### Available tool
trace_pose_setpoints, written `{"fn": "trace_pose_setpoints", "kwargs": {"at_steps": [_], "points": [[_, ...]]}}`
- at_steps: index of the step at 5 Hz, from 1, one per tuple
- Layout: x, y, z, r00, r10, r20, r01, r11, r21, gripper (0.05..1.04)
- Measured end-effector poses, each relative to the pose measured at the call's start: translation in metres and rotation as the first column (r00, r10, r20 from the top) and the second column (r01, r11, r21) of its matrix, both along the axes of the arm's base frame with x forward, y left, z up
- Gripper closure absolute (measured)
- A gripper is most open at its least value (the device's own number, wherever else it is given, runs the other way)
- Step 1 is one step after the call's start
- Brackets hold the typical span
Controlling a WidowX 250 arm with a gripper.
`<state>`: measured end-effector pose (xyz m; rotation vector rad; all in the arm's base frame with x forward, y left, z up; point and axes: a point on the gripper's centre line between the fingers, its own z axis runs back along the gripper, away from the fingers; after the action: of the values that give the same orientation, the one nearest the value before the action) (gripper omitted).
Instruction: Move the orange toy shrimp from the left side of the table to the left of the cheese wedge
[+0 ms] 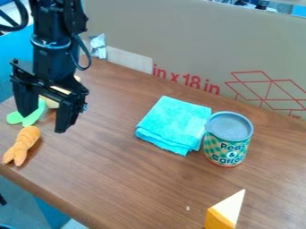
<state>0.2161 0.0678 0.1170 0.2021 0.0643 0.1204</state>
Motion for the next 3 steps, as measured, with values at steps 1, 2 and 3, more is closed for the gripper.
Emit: {"fn": "trace_pose_setpoints", "kwargs": {"at_steps": [1,2,3], "points": [[-0.003,0.001,-0.005,1.0,0.0,-0.023,0.0,1.0,-0.009,0.078],[0.006,0.028,-0.017,0.998,-0.035,0.051,0.039,0.997,-0.071,0.078],[-0.002,0.058,-0.027,0.997,-0.013,0.078,0.019,0.996,-0.085,0.078]]}}
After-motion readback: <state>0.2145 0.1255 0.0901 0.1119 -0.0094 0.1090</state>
